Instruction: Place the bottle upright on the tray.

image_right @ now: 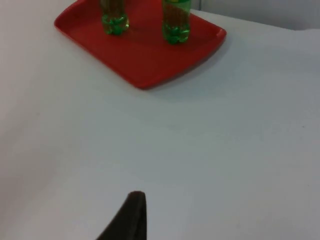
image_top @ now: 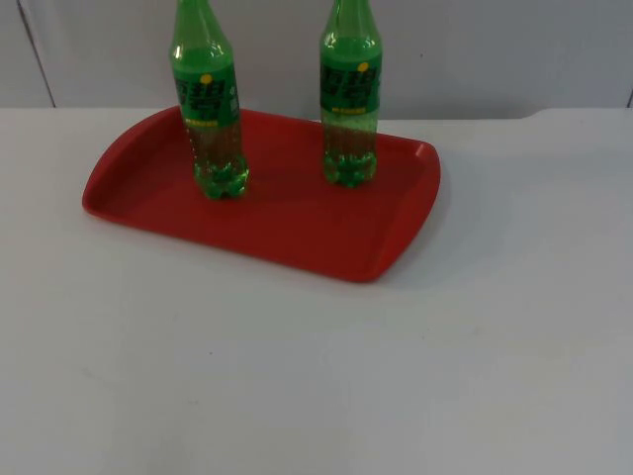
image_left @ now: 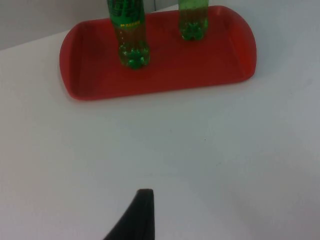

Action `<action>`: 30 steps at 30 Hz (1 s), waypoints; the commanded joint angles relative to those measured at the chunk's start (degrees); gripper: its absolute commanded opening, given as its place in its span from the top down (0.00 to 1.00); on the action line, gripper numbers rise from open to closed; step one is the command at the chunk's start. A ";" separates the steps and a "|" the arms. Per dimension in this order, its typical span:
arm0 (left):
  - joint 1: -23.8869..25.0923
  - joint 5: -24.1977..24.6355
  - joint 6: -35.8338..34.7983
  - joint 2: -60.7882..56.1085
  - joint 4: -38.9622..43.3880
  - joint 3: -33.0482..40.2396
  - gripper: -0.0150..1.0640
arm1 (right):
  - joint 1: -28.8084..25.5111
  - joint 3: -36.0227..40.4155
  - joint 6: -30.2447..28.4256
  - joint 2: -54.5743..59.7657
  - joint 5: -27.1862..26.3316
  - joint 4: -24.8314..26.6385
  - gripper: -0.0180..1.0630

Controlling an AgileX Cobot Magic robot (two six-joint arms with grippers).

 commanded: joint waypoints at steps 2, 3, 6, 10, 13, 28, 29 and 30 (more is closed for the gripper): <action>-0.40 -0.07 -0.07 -0.20 0.49 0.24 0.01 | -3.81 0.33 -0.02 -0.22 -0.04 -0.07 0.01; -0.40 -0.07 -0.07 -0.20 0.49 0.24 0.01 | -5.47 0.33 -0.02 -0.22 -0.04 -0.07 0.01; -0.40 -0.07 -0.07 -0.20 0.49 0.24 0.01 | -9.35 0.33 -0.02 -0.22 -0.04 0.03 0.01; -0.40 -0.07 -0.07 -0.20 0.49 0.24 0.01 | -13.78 0.33 -0.02 -0.22 -0.04 0.03 0.01; -0.40 -0.07 -0.07 -0.20 0.49 0.24 0.01 | -17.72 0.33 -0.02 -0.22 -0.04 0.03 0.01; -0.40 -0.07 -0.07 -0.20 0.49 0.24 0.01 | -25.25 0.33 -0.02 -0.22 -0.04 0.03 0.01; -0.40 -0.07 -0.07 -0.20 0.49 0.24 0.01 | -25.25 0.33 -0.02 -0.22 -0.04 0.03 0.01; -0.40 -0.07 -0.07 -0.20 0.49 0.24 0.01 | -25.25 0.33 -0.02 -0.22 -0.04 0.03 0.01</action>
